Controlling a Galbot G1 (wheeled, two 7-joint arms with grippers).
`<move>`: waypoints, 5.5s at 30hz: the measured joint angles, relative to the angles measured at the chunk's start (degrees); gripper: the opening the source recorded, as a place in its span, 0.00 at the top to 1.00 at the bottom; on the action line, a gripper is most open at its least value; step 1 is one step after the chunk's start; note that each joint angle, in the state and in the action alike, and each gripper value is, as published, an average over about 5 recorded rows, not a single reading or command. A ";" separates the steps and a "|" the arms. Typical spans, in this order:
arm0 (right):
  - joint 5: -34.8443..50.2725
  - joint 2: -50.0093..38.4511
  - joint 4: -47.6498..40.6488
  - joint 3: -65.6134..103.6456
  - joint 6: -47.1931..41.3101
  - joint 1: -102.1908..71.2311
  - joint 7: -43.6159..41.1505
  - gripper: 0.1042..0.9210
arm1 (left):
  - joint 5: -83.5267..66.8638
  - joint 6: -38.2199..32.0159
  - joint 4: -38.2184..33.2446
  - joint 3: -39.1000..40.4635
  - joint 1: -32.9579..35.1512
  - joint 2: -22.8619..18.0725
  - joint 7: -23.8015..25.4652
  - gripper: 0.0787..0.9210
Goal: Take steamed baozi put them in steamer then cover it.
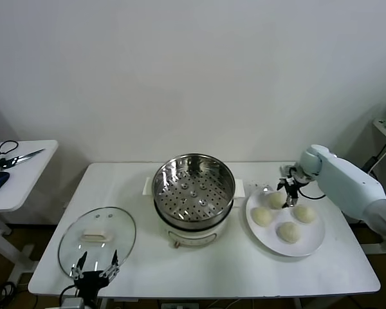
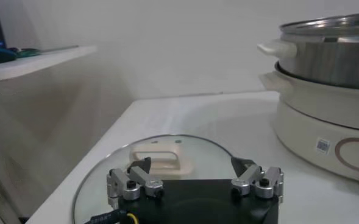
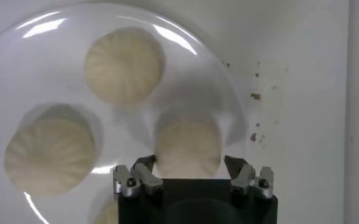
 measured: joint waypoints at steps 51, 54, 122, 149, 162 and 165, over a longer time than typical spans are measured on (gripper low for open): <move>5.82 15.55 23.99 -29.91 37.69 33.96 -0.55 0.33 | 1.39 -0.35 -1.49 1.15 0.51 -0.61 -0.38 0.12; 2.45 17.69 21.03 -28.36 39.08 31.15 0.06 0.33 | 1.43 -0.38 -1.36 1.28 0.37 -0.79 -0.39 0.12; 34.96 -12.37 37.88 -48.14 -7.94 35.94 5.66 0.12 | 2.41 -0.65 -2.07 1.58 0.63 -1.64 -0.75 0.12; 27.99 -6.92 26.62 -31.63 -18.44 12.31 9.93 0.20 | 2.15 -1.29 -1.72 0.59 1.48 -2.05 -1.20 0.12; 28.91 -7.47 27.35 -33.39 -17.24 17.11 7.66 0.27 | 2.34 -0.83 -2.38 0.74 1.52 -2.32 -1.36 0.12; 30.58 -7.40 28.15 -36.28 -16.25 22.21 6.28 0.27 | 2.38 -0.78 -2.45 1.00 1.40 -2.40 -1.37 0.12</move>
